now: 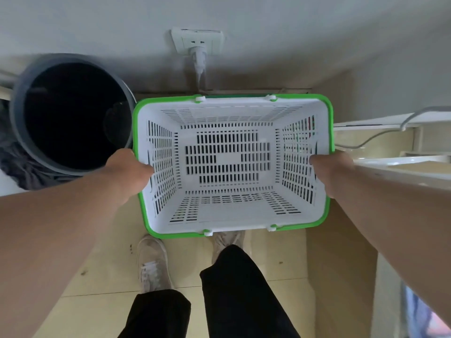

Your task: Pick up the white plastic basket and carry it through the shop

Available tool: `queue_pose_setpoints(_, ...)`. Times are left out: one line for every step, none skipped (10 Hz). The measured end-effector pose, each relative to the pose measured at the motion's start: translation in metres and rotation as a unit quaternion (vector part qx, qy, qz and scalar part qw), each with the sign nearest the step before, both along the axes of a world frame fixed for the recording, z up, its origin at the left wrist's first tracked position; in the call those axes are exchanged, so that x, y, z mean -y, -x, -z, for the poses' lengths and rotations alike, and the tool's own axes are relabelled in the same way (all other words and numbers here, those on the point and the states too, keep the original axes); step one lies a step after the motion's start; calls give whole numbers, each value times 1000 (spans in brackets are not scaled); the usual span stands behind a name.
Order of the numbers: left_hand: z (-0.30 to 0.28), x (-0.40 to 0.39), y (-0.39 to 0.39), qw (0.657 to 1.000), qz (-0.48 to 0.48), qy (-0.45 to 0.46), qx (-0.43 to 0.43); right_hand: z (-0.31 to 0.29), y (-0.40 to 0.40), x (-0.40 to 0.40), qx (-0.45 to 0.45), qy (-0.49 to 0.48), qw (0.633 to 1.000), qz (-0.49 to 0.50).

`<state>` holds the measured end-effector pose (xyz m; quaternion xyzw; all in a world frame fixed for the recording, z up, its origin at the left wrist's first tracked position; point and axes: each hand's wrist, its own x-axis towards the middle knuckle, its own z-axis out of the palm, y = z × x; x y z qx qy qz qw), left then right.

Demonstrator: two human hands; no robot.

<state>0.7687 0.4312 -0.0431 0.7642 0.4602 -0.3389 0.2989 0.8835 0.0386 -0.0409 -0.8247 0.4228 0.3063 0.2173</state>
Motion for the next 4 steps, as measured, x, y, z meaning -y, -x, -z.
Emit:
queue_pose_setpoints(-3, 1, 1, 999, -40, -3, 9, -9, 0, -3, 8, 2, 1000, -13)
queue_pose_setpoints(-11, -1, 2, 999, -36, 4, 21, -17, -1, -3, 12, 5, 1000, -11)
queue_pose_setpoints(-25, -5, -1, 1000, -3, -1, 30, -28, -1, -6, 30, 18, 998, -46)
queue_pose_setpoints(-47, -9, -3, 998, -15, 10, 54, -47, 5, -14, 62, 32, 991, -110)
